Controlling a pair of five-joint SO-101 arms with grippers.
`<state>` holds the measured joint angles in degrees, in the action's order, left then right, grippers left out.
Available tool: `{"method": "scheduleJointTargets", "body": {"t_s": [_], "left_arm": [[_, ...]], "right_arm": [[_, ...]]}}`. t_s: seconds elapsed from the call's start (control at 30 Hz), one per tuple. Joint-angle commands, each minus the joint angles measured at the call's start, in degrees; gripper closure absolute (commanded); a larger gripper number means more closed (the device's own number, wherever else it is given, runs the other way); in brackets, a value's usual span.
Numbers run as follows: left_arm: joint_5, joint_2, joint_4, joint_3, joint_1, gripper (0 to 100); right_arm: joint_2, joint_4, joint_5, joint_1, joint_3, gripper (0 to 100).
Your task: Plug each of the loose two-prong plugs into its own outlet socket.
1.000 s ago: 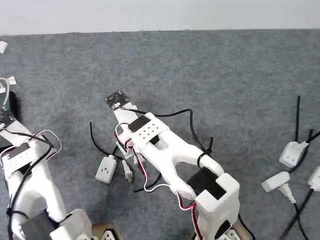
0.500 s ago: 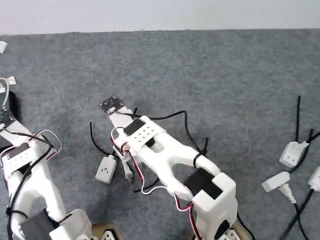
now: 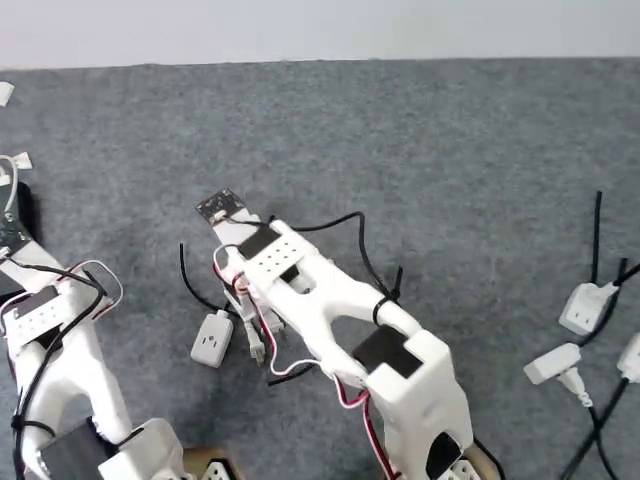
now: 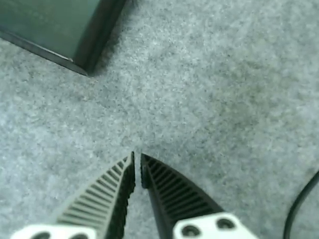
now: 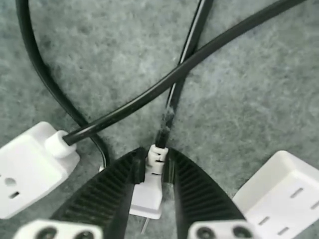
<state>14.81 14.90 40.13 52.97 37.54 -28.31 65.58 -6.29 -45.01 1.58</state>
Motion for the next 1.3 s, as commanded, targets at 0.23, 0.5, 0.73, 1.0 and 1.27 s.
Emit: {"method": "scheduleJointTargets", "body": {"t_s": [0.23,0.5,0.73,1.0,1.27], "left_arm": [[-1.85,-0.18,-1.05,-1.89,-2.64,99],[-2.29,-0.26,0.35,-1.45,-5.89,99],[-9.76,-7.56,12.66,-7.52,-14.68,93],[-11.60,-24.53,23.74,-23.43,-15.03,96],[-21.98,-24.18,26.29,-24.84,-19.34,99]], "right_arm": [[-1.63,4.26,0.53,-0.40,5.27,99.1],[13.76,14.11,6.59,0.13,3.43,99.1],[32.13,15.60,8.18,5.14,-2.37,99.1],[53.58,9.01,9.23,9.63,-14.24,99.1],[70.46,-3.12,9.05,6.55,-30.15,99.1]]}}
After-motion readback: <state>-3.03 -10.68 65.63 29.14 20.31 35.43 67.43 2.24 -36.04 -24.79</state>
